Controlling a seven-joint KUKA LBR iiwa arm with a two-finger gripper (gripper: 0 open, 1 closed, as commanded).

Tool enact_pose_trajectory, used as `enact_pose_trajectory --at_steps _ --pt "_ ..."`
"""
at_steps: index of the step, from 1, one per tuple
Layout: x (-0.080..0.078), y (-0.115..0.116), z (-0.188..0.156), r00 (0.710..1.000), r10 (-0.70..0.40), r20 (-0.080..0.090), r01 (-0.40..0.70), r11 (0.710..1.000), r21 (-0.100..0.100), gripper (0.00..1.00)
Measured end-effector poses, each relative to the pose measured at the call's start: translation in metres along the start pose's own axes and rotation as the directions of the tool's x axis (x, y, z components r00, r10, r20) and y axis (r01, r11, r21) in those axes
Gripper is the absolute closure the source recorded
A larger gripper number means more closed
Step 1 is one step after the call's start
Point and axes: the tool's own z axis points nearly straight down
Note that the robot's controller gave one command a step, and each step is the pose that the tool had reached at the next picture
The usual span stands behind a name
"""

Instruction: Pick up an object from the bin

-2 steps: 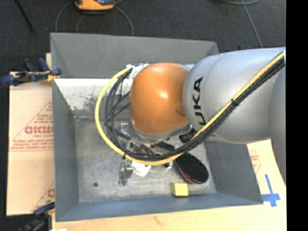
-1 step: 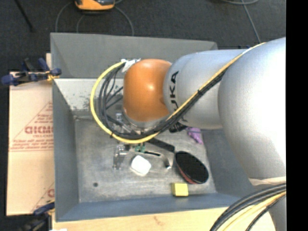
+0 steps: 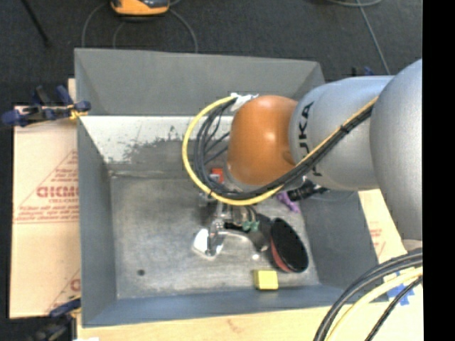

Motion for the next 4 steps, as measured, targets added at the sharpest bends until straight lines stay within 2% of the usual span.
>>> enact_pose_trajectory --at_steps 1,2,3,4 --pt "-0.051 -0.015 0.006 0.956 -0.294 0.000 0.294 0.956 0.002 0.00" --pt "-0.050 -0.049 0.030 0.972 -0.236 0.000 0.236 0.972 0.000 0.00" --pt "-0.063 -0.055 0.042 0.975 -0.223 -0.006 0.223 0.975 0.003 1.00" --pt "-0.063 -0.055 0.042 0.975 -0.223 -0.005 0.223 0.975 0.003 1.00"
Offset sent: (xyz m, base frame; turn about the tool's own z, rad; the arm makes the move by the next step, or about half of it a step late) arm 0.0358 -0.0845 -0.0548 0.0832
